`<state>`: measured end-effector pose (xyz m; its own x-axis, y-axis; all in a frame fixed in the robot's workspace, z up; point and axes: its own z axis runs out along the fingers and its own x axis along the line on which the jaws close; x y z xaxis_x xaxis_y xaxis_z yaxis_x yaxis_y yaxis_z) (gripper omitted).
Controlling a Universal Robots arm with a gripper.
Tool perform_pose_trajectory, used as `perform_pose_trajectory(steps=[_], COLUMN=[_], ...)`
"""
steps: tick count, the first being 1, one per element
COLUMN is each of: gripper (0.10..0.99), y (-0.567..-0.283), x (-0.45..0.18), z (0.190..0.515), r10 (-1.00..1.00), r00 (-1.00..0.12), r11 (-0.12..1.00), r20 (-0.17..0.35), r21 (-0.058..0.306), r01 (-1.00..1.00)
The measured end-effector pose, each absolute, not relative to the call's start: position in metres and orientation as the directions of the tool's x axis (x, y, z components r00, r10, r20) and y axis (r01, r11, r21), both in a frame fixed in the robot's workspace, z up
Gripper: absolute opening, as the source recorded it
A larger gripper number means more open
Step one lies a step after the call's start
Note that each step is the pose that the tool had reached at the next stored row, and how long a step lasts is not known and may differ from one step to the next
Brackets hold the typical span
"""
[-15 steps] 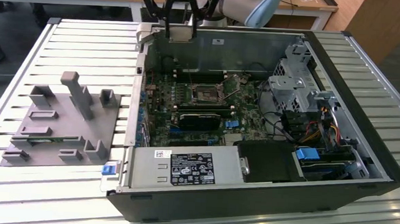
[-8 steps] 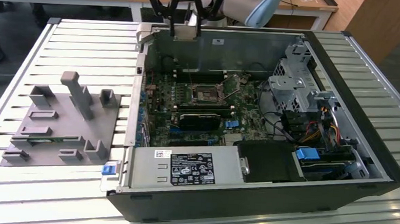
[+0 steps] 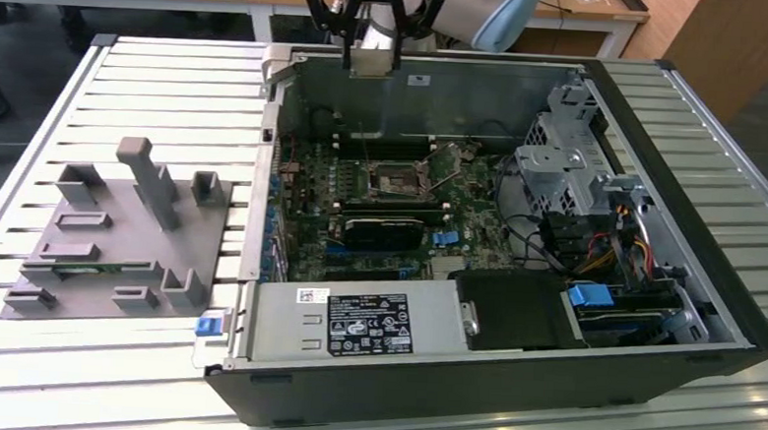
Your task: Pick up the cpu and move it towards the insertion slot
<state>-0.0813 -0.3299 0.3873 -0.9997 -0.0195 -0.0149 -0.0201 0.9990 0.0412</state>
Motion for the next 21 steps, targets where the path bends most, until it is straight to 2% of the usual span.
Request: perform_pose_trajectory(steps=[21], gripper=[0.545], y=[-0.328], x=[-0.039], z=[0.386], r10=[-0.014], r00=[-1.000], r11=[0.999], r20=[-0.018], r21=[0.041], r01=[-0.014])
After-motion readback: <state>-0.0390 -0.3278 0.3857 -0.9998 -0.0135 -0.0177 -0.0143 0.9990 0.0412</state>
